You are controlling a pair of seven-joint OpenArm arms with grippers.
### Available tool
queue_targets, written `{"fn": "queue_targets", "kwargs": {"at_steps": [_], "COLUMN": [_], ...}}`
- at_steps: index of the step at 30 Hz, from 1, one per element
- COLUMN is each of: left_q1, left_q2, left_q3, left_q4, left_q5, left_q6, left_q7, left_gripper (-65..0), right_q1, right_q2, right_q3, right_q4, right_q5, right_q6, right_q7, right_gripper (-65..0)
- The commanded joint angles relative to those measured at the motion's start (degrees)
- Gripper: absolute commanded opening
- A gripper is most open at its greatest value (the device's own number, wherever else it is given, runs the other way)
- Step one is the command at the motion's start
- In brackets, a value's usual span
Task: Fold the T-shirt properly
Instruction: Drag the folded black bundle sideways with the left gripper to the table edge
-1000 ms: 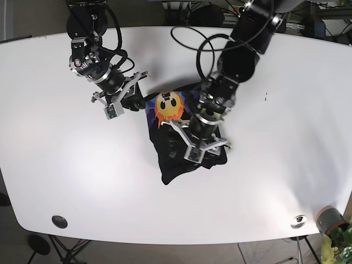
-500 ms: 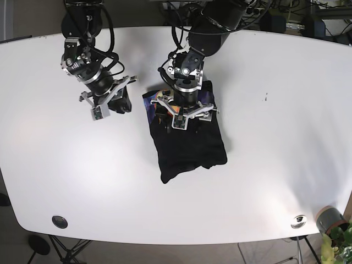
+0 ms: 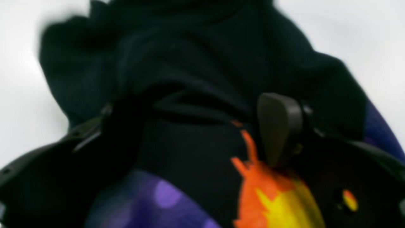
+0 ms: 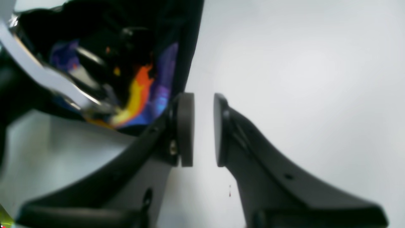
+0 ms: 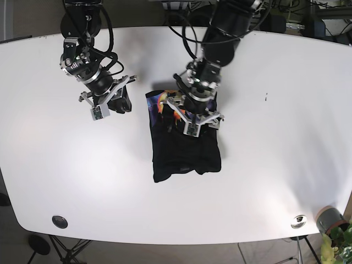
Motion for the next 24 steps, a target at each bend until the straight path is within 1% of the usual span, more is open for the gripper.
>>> {"fn": "queue_targets", "kwargs": {"at_steps": [1,7,10,14,16,20,22,24], "left_q1": [0.4,0.3,0.6,0.6,0.7,0.6,0.5,0.6], "left_q2": [-3.7,-11.9,-17.0,-23.2,-25.9,-32.1,-34.5,-37.4], "left_q3": [-2.6,-3.6,-5.5,-8.1,-9.1,-9.8,-9.8,-10.7], "left_q4": [0.1,0.2,0.8,0.9,1.1,0.8,0.8,0.8], "left_q5": [-1.7,-6.2,-10.3,-14.1,-15.0,-15.6,-15.7,-15.7], "left_q6": [-1.5,-8.5,-11.4,-14.6,-15.8,-17.5,-19.0,-21.0], "left_q7": [10.7,14.6,15.6,15.8,15.8,15.8,15.8,15.8], "left_gripper": [-11.5,-11.9,-11.9,-11.9,-11.9,-11.9,-11.9,-11.9], "right_q1": [0.6,0.7,0.7,2.0,2.1,2.4,2.4,2.4], "right_q2": [-0.1,-0.1,-0.1,-0.5,-1.3,-1.8,-1.9,-2.7], "right_q3": [0.0,0.0,-0.1,-0.2,-0.1,-0.1,-0.2,-0.2], "right_q4": [1.3,1.3,1.4,1.2,1.1,1.1,1.1,1.3], "right_q5": [1.1,1.1,1.1,1.1,1.1,1.1,1.1,1.1], "right_q6": [0.11,0.11,0.11,0.11,0.11,0.11,0.02,0.02], "right_q7": [1.2,1.2,1.2,1.2,1.2,1.2,1.2,1.1], "right_gripper": [-55.6,-55.6,-55.6,-55.6,-55.6,-55.6,-55.6,-55.6]}}
